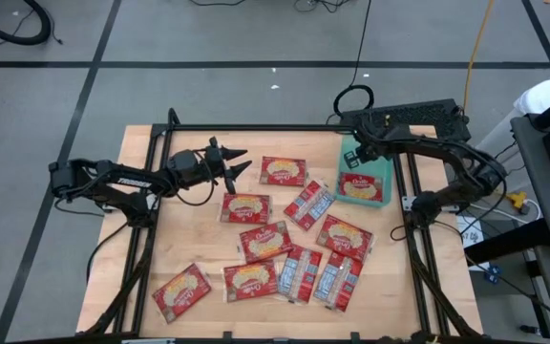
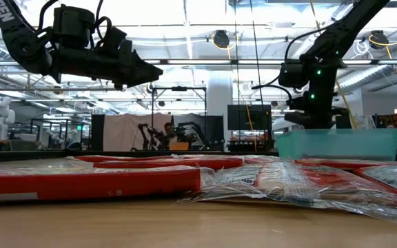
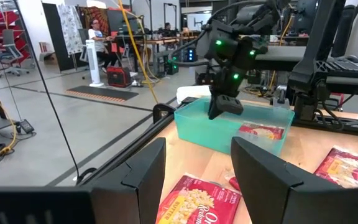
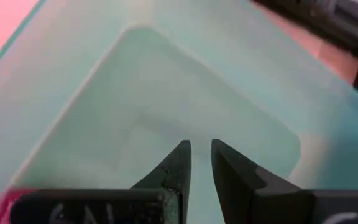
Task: Sort popcorn bags into baskets
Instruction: Adjust the green bin, then put the red popcorn bag into the green bin
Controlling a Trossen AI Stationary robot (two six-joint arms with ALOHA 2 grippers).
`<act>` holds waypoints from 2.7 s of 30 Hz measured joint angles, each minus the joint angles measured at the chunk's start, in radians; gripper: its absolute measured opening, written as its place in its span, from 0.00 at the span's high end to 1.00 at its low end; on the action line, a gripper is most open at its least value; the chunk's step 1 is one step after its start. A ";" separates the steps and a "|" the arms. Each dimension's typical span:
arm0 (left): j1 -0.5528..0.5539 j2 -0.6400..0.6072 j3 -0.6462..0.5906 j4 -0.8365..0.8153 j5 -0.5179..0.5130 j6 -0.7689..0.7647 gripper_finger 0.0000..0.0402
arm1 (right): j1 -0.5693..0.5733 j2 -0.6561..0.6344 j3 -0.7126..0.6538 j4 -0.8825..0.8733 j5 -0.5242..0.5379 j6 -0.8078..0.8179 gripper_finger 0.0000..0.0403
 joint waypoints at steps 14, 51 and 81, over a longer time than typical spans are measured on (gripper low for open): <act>0.002 0.000 0.000 -0.046 -0.028 0.025 0.54 | -0.113 0.043 0.000 0.233 0.003 -0.148 0.86; -0.044 0.079 0.015 -0.381 -0.154 -0.035 0.35 | 0.481 -0.139 0.001 0.561 -0.207 -0.384 0.86; 0.008 0.514 0.415 -0.653 -0.068 0.078 0.88 | 0.588 -0.127 -0.163 0.818 -0.199 -0.440 0.86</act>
